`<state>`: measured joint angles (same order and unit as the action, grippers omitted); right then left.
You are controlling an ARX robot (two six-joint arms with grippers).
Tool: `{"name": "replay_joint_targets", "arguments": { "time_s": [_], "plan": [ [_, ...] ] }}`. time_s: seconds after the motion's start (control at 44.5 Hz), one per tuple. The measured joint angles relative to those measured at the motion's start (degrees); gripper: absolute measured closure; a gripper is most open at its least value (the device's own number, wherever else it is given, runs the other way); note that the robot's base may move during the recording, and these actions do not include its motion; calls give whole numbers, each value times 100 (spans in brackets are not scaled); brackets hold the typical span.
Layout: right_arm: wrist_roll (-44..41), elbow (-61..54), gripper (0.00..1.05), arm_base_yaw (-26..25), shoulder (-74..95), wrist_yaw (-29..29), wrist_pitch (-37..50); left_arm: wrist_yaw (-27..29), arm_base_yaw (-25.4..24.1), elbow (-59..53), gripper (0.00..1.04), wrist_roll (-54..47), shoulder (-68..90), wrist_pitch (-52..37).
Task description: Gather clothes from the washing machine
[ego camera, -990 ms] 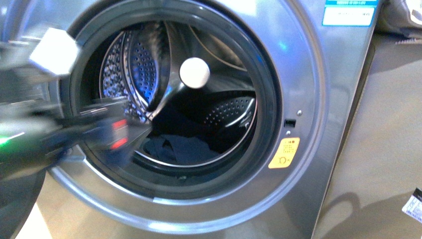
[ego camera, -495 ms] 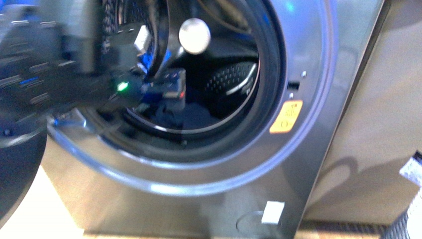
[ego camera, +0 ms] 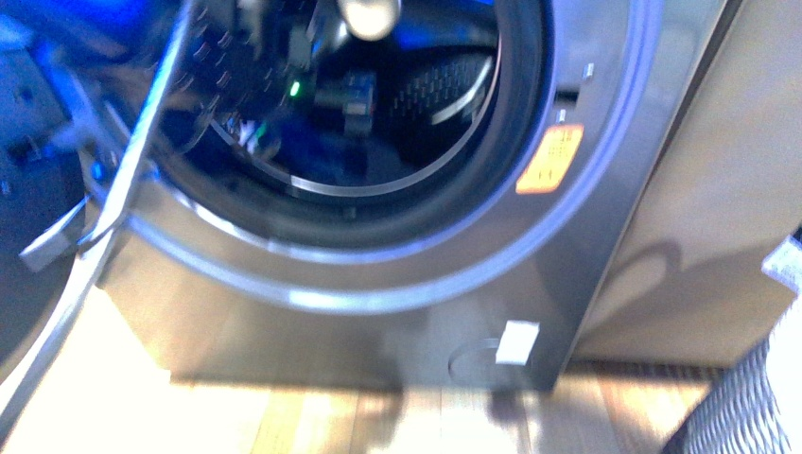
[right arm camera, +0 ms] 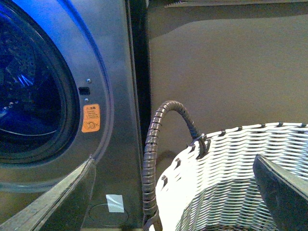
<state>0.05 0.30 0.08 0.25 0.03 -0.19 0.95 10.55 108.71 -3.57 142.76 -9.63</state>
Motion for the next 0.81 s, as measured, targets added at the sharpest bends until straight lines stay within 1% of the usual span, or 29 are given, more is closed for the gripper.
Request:
{"name": "replay_joint_targets", "arguments": {
  "time_s": [0.247,0.36,0.562,0.81],
  "plan": [
    [0,0,7,0,0,2,0,168,-35,1279,6,-267,695,1165],
    [0,0,7,0,0,0,0,177,-63,1690,6,-337,1008,1521],
    [0,0,7,0,0,0,0,170,-107,2227,6,-343,1512,1867],
    [0,0,7,0,0,0,0,212,-127,2557,6,-321,1764,2216]
  ]
}}
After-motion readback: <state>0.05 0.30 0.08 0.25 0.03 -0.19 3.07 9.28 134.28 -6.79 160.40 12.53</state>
